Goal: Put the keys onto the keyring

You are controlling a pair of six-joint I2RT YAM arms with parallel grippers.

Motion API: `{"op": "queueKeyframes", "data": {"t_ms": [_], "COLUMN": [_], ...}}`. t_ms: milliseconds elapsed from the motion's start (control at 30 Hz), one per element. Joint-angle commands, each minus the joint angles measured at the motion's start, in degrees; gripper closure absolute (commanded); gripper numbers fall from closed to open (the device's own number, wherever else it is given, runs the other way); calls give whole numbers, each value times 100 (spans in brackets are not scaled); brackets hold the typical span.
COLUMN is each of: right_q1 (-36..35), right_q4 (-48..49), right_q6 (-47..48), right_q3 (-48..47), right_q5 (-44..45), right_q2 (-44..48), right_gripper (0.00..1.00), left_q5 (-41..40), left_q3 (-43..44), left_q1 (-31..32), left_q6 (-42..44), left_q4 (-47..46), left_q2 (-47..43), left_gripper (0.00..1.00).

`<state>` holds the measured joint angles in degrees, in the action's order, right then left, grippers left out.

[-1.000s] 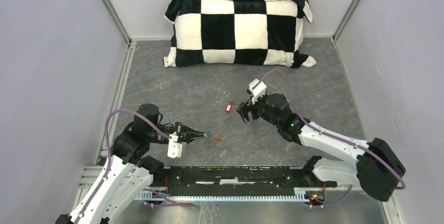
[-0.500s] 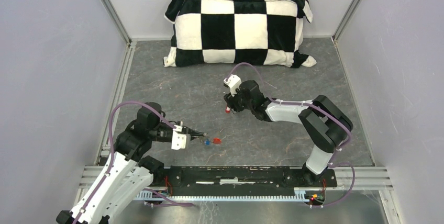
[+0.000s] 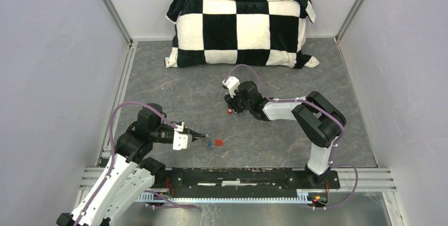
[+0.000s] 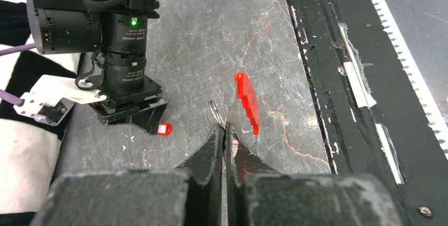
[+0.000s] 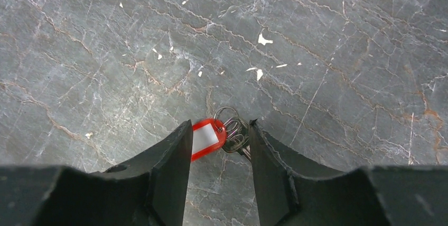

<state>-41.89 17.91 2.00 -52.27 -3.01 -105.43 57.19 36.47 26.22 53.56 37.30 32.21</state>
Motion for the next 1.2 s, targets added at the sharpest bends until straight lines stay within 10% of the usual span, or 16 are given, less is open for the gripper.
{"op": "queueKeyframes", "data": {"t_ms": [0, 567, 1167], "right_q1": [-12, -4, -10], "right_q4": [128, 279, 1243], "right_q6": [90, 50, -657], "right_q3": [-207, -144, 2230], "right_q5": [30, 4, -1279], "right_q2": [-72, -157, 1663], "right_gripper": [52, 100, 100], "left_q5": [69, 175, 247], "left_q3": [127, 222, 269], "left_q1": [6, 7, 6], "left_q6": [-256, -363, -444], "left_q4": [-290, -371, -372], "left_q2": [-46, 31, -39], "left_gripper": [98, 98, 98]}}
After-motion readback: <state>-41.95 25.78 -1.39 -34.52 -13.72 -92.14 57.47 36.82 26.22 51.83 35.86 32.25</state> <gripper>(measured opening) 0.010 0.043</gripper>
